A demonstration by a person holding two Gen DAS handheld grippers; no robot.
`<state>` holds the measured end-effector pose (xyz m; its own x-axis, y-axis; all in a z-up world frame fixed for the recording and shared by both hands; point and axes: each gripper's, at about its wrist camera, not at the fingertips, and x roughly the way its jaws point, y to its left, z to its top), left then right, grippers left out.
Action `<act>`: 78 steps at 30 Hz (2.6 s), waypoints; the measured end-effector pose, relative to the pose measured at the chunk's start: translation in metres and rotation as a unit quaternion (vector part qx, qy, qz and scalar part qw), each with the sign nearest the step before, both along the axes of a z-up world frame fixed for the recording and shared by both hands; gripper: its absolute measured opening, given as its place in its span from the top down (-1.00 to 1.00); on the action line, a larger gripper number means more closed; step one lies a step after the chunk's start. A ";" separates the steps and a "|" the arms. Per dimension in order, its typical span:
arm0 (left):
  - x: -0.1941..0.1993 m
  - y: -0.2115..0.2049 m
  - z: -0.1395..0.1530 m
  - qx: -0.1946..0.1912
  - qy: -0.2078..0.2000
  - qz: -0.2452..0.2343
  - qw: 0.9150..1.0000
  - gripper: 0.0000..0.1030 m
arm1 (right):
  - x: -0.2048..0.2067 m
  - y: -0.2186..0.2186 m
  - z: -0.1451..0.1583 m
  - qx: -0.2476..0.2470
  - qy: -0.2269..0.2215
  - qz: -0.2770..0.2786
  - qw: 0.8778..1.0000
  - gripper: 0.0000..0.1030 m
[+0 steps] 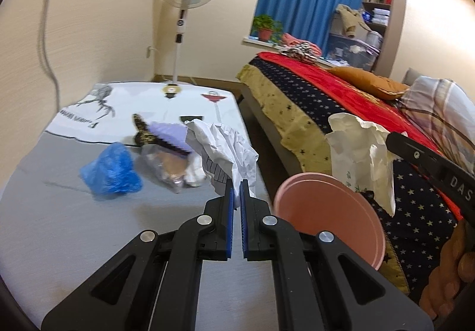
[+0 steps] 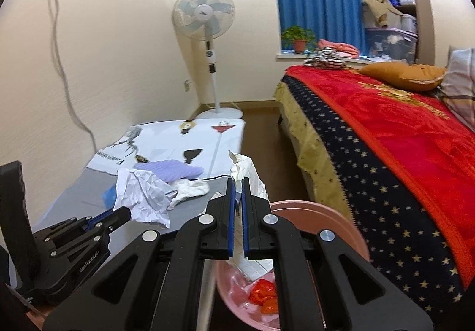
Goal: Collect trash
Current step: 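Carry the white tissues over the pink bin and open both tools to drop them, then grasp the blue plastic bag with the left tool while the right grasps a white tissue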
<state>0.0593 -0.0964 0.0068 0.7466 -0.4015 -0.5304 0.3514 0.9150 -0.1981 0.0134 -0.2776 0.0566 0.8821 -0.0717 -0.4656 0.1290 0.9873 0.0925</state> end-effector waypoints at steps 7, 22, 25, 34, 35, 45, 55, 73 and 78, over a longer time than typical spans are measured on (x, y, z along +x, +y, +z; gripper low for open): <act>-0.003 -0.037 0.000 -0.003 -0.004 -0.044 0.999 0.92 | -0.007 -0.032 0.002 0.003 0.004 -0.054 0.999 0.92; 0.000 -0.093 -0.019 0.007 0.025 -0.113 0.993 0.92 | -0.010 -0.060 -0.007 0.005 0.029 -0.108 0.994 0.92; 0.002 -0.096 -0.021 0.006 0.028 -0.114 0.993 0.92 | -0.010 -0.063 -0.009 0.007 0.033 -0.113 0.993 0.92; 0.006 -0.105 -0.028 0.006 0.046 -0.138 0.989 0.64 | -0.009 -0.066 -0.011 0.009 0.038 -0.140 0.989 0.20; 0.006 -0.103 -0.027 0.008 0.045 -0.135 0.990 0.64 | -0.010 -0.067 -0.010 0.009 0.037 -0.140 0.989 0.20; 0.008 -0.074 -0.023 0.000 0.030 -0.082 0.996 0.64 | -0.009 -0.055 -0.008 0.016 0.020 -0.108 0.994 0.20; 0.022 -0.029 -0.024 0.002 0.025 -0.012 1.000 0.64 | 0.005 -0.026 -0.011 0.026 0.004 -0.050 0.998 0.27; 0.050 0.054 -0.032 0.000 0.022 0.123 0.992 0.64 | 0.074 0.021 -0.049 0.078 0.030 0.036 0.996 0.57; 0.062 0.076 -0.036 -0.002 0.031 0.162 0.986 0.64 | 0.094 0.039 -0.061 0.083 0.040 0.060 0.994 0.57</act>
<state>0.1216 -0.0203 -0.0295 0.8022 -0.1500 -0.5779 0.0280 0.9763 -0.2145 0.1077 -0.2384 -0.0048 0.8392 0.1151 -0.5316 0.0254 0.9680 0.2497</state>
